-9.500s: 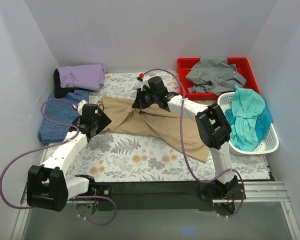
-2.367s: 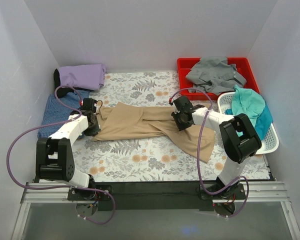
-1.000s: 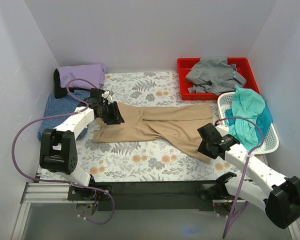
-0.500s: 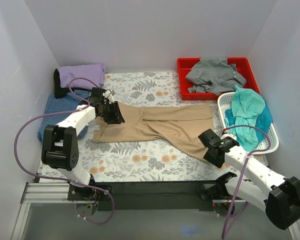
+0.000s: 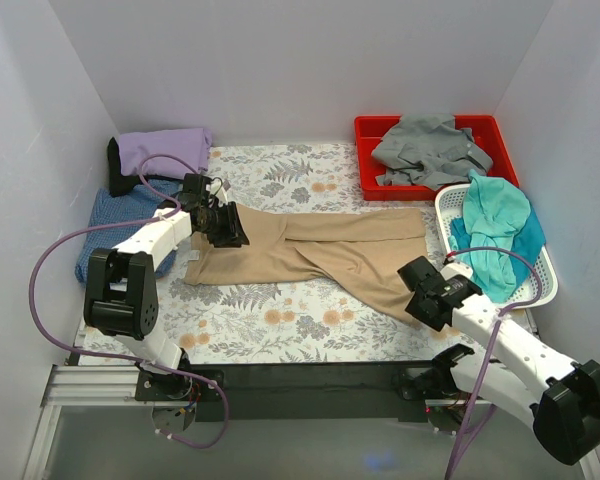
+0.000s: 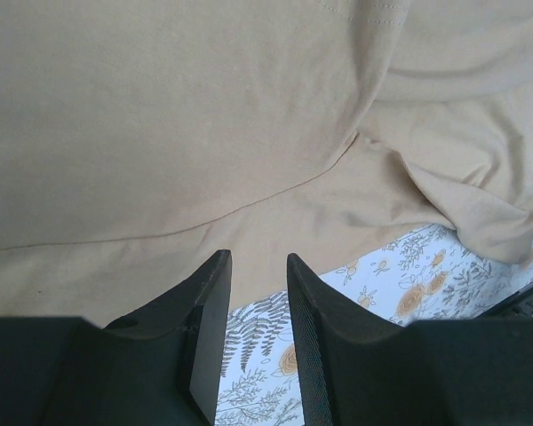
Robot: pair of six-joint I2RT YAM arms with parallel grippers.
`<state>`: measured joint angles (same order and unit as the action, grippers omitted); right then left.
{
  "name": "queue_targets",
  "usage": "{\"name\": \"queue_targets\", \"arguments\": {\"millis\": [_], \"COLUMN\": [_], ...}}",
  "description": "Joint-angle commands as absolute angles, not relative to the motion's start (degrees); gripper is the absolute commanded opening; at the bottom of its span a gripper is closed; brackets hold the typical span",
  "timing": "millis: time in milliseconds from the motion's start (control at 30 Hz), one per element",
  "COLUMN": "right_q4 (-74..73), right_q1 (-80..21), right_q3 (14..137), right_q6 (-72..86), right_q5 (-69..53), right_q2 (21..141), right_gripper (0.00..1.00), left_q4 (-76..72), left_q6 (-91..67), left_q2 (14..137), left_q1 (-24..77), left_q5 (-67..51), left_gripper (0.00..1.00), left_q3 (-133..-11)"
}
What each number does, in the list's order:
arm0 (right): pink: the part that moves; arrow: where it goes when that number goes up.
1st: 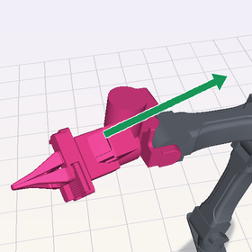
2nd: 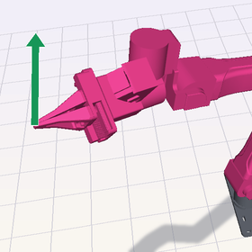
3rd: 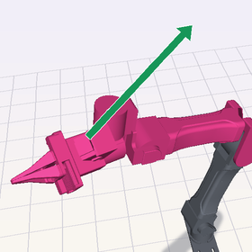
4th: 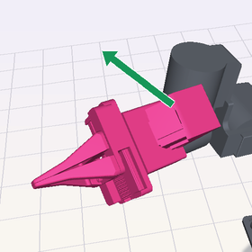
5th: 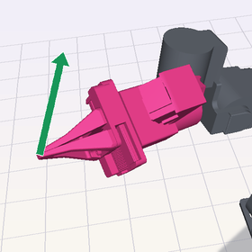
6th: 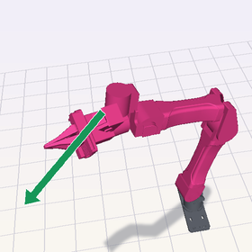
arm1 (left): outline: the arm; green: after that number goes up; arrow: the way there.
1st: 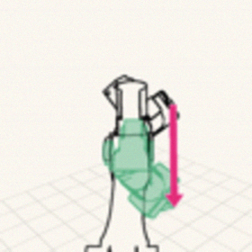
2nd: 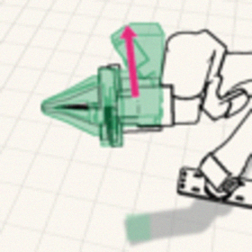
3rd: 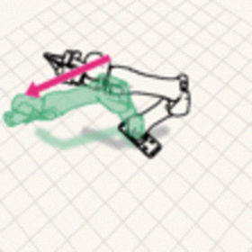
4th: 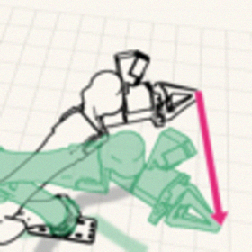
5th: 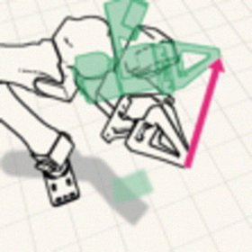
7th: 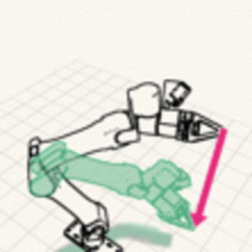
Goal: Fold and stack the t-shirts
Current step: Fold the tshirt
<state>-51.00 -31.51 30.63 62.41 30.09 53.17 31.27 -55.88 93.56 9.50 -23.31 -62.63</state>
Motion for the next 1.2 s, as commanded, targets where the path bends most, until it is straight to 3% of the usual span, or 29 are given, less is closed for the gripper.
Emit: {"name": "queue_targets", "arguments": {"millis": [0, 333, 500, 633, 667, 733, 867, 933, 1033, 1167], "right_q4": [-49.83, -44.92, -44.65, -44.65, -44.82, -44.74, -44.65, -44.56, -43.51, -42.45], "right_q1": [-31.46, -31.55, -31.55, -31.55, -31.55, -31.55, -31.55, -31.55, -31.55, -31.55], "right_q3": [32.08, 30.94, 29.88, 28.66, 28.57, 28.13, 27.95, 28.12, 27.86, 27.16], "right_q6": [62.14, 59.59, 59.85, 60.29, 60.29, 60.47, 60.47, 60.38, 59.94, 60.29], "right_q5": [31.82, 28.13, 28.21, 27.34, 27.16, 26.81, 27.42, 27.60, 27.42, 26.81], "right_q2": [52.73, 58.62, 58.01, 57.83, 57.66, 56.61, 55.98, 56.95, 58.53, 58.80], "right_gripper": [0.50, 0.49, 0.34, 0.36, 0.42, 0.46, 0.47, 0.44, 0.25, 0.24], "left_q4": [31.20, 31.46, 31.73, 31.99, 32.17, 32.25, 32.17, 31.91, 31.73, 31.90], "left_q6": [-55.11, -54.93, -54.58, -54.49, -54.41, -54.23, -54.40, -54.58, -54.58, -54.40], "left_q2": [93.51, 93.60, 93.87, 94.22, 94.22, 94.22, 94.04, 94.31, 94.48, 94.31], "left_q1": [9.40, 9.40, 9.40, 9.40, 9.40, 9.40, 9.40, 9.40, 9.40, 9.40], "left_q5": [-23.12, -21.89, -21.18, -21.09, -20.75, -19.96, -19.60, -19.77, -20.04, -19.86], "left_gripper": [0.30, 0.30, 0.30, 0.30, 0.30, 0.30, 0.30, 0.30, 0.30, 0.30], "left_q3": [-64.16, -63.98, -63.90, -64.07, -64.07, -64.07, -63.55, -63.37, -63.02, -62.84]}}
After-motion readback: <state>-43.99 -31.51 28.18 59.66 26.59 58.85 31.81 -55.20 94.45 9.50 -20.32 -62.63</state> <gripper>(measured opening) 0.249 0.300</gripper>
